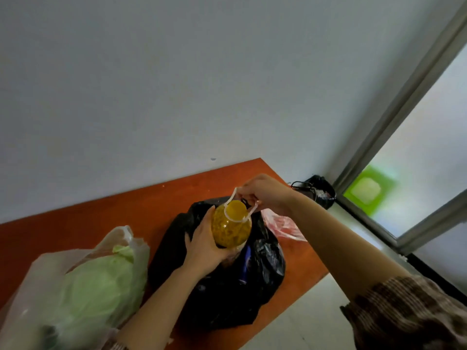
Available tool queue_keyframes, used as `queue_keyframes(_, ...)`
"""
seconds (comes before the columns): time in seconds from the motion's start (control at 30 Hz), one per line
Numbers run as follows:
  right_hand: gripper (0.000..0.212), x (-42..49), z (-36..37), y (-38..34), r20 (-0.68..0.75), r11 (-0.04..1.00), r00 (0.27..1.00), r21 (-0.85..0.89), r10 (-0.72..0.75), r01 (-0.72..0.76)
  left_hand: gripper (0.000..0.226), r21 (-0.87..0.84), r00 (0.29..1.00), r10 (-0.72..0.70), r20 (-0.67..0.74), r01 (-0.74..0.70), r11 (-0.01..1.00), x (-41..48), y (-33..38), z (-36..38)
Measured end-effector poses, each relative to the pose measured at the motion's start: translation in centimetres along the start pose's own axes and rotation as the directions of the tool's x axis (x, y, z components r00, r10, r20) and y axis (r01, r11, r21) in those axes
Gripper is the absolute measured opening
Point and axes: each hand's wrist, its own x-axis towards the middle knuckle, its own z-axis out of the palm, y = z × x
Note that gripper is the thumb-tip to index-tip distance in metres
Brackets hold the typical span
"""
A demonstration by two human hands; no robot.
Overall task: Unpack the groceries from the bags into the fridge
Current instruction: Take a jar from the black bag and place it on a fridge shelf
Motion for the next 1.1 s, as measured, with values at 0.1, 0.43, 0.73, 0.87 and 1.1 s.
queue_keyframes(0.1,0.028,1.8,-0.7,0.9,-0.18,0.991,0.983,-0.13,-0.031,0.007,0.107,-0.061,0.999,-0.037,0.003,0.038,0.997,1.9,0.6,0.1)
queue_keyframes(0.43,0.027,1.6,0.6,1.2,0.053,0.449,0.85,-0.831,-0.525,0.33,0.115,-0.206,0.996,-0.007,0.085,0.025,0.978,2.8,-1.4,0.1)
queue_keyframes(0.73,0.043,1.3,2.0,3.1,-0.07,0.689,0.936,-0.696,-0.346,0.203,0.116,-0.223,0.996,0.029,0.089,-0.009,0.975,3.3,-2.9,1.6)
queue_keyframes(0.87,0.032,1.2,1.8,3.2,-0.115,0.723,0.943,-0.673,-0.313,0.157,0.118,0.033,0.987,-0.051,0.155,0.046,0.998,3.6,-2.5,0.8)
queue_keyframes(1.1,0.046,1.2,2.8,2.8,-0.107,0.677,0.967,-0.731,-0.231,0.081,0.106,-0.007,0.991,0.093,0.098,-0.093,0.996,3.3,-3.2,0.6)
